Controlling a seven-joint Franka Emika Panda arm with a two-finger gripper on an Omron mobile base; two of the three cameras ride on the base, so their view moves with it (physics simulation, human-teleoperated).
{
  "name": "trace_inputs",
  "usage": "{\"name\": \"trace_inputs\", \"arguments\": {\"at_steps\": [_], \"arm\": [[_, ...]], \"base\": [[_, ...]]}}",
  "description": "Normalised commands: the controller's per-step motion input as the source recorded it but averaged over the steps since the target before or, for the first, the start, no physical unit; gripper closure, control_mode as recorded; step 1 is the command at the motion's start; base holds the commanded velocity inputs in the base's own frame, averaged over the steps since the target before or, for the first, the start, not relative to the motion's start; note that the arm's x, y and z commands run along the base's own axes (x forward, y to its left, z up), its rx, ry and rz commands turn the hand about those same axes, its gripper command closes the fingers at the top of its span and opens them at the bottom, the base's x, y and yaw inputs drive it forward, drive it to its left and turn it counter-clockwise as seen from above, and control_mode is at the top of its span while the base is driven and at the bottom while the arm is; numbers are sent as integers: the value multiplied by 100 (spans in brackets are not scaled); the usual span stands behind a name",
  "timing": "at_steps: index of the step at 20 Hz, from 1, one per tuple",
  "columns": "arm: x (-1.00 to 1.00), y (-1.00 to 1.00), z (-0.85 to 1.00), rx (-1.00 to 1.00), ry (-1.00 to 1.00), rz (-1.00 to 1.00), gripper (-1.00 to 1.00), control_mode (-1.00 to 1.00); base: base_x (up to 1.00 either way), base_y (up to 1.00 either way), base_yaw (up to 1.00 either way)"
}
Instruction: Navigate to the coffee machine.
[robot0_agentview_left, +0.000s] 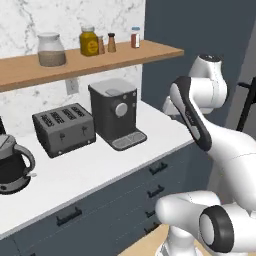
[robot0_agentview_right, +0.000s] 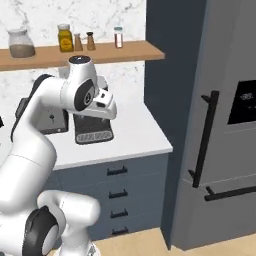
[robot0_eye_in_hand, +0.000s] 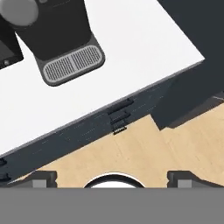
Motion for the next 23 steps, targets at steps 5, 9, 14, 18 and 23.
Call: {"name": "trace_inputs", "arguments": {"at_steps": [5,9,14,18,23], "arm": [[0,0,0,0,0,0,-100,100],[0,0,0,0,0,0,-100,100],[0,0,0,0,0,0,-100,100],[0,0,0,0,0,0,-100,100],[0,0,0,0,0,0,-100,100]], "base": [[100,-42,57],[60,-71,55],[51,-30,50],[30,-1,28],[10,-10,5]]}}
